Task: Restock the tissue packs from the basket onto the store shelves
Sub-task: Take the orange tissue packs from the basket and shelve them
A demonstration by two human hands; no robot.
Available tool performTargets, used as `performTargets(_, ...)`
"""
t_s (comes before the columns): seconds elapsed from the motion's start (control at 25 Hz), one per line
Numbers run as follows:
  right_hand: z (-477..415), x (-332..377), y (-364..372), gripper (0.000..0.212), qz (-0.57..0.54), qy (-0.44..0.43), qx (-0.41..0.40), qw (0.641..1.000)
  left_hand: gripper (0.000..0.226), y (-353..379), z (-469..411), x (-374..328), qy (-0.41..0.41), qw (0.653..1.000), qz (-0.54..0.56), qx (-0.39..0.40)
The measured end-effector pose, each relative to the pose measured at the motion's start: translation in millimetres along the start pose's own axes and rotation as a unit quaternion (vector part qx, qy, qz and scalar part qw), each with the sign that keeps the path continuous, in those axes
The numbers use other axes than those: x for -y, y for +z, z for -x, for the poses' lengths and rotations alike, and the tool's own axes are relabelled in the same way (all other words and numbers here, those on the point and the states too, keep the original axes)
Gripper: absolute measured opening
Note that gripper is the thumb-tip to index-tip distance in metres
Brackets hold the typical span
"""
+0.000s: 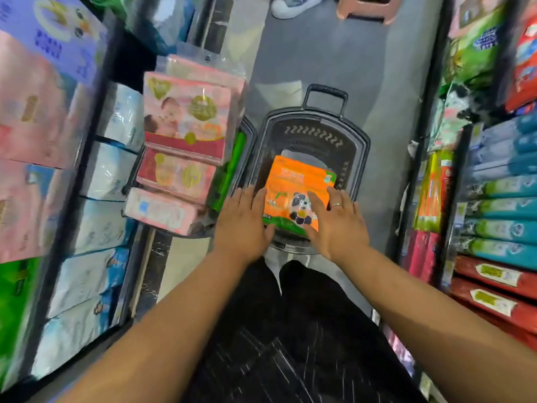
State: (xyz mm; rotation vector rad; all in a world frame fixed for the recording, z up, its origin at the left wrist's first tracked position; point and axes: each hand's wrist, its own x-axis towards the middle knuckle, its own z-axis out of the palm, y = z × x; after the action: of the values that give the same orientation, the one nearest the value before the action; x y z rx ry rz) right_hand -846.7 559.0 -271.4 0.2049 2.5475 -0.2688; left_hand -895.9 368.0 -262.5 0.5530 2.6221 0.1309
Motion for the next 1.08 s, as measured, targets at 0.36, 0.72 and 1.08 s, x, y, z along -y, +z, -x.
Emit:
performTargets(0.36, -111, -42, 121, 0.077, -0.083, 0.144, 0.047, 0.985, 0.075, 129, -145, 18, 0.031, 0.992, -0.05, 0.109)
performTargets(0.72, -215, -68, 259, 0.093, -0.187, 0.295, 0.063, 0.935, 0.09, 274, -243, 42, -0.134, 0.964, 0.138, 0.186)
performTargets(1.08, -236, -65, 316, 0.115, -0.474, 0.404, -0.039, 0.781, 0.106, 318, -255, 60, -0.225, 0.915, 0.305, 0.14)
